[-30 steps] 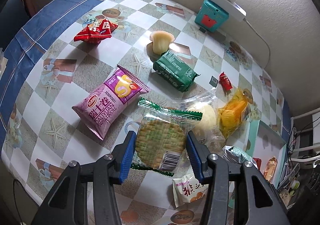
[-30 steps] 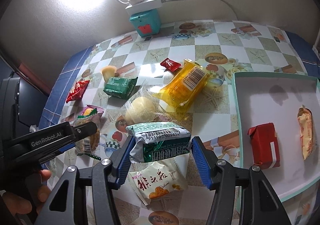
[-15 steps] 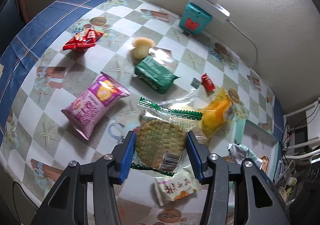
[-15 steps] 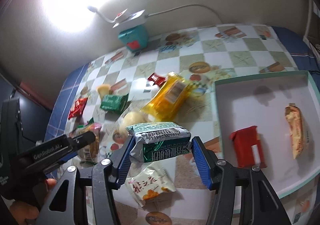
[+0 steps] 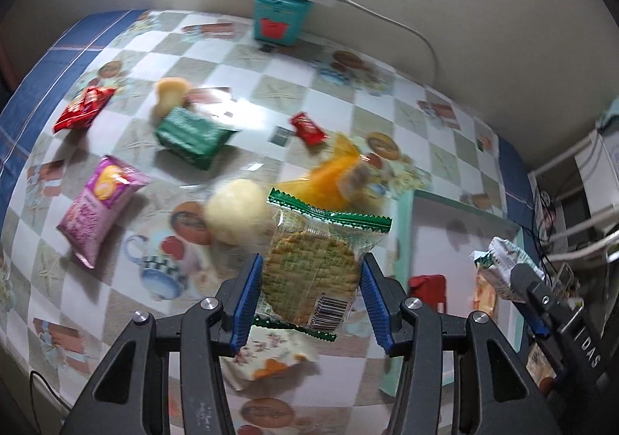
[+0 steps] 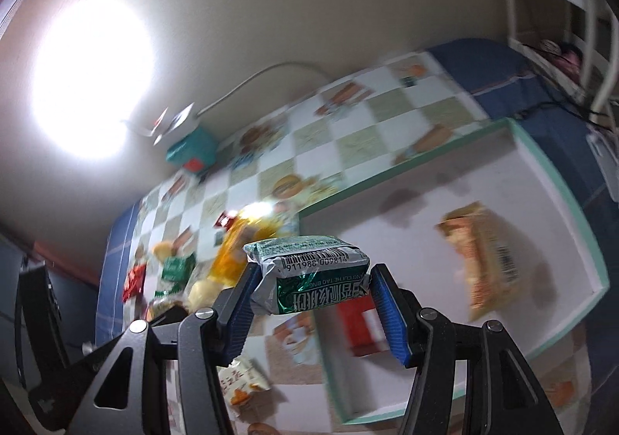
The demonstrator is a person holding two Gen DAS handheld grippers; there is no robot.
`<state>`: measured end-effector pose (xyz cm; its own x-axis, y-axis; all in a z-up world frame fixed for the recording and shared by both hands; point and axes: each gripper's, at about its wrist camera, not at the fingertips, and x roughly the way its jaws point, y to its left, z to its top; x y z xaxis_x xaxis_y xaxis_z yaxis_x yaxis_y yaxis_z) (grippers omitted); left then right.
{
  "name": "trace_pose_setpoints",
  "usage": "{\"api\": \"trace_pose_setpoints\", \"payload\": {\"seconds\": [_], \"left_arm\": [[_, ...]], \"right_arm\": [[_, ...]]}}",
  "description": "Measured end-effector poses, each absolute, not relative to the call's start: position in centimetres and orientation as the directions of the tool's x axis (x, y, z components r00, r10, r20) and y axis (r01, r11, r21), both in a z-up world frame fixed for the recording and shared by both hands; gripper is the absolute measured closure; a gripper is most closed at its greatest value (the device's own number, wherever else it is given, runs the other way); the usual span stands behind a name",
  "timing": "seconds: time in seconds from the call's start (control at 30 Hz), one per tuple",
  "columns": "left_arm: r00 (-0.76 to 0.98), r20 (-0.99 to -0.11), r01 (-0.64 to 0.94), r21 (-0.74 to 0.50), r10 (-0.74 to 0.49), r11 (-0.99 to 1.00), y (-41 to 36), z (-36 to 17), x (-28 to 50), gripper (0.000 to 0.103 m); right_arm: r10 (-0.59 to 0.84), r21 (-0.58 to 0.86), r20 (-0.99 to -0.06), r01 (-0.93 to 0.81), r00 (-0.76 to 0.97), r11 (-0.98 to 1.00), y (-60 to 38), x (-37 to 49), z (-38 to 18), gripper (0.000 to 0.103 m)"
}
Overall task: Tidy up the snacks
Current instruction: 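Carry the cracker pack and green-white pack over the white tray with both tools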
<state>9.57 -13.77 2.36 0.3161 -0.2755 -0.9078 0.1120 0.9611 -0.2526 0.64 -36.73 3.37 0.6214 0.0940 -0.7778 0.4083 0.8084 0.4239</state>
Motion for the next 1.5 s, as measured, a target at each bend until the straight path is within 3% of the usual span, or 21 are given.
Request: {"api": "trace_pose_setpoints", "payload": {"seconds": [0.73, 1.5], "left_arm": [[0.309, -0.895, 0.340, -0.210, -0.320, 0.916, -26.2, 2.0, 7.8, 0.051], [0.333, -0.859, 0.449, -0.219, -0.389, 0.867, -32.5, -1.3, 9.0, 0.051]], "right_arm": [[-0.113, 0.347, -0.831, 0.666, 0.545, 0.660, -47.4, -4.1, 1.2, 0.042], [-0.212, 0.242, -0.840, 0.695, 0.499, 0.677, -49.6, -1.4, -0.9, 0.042]]}}
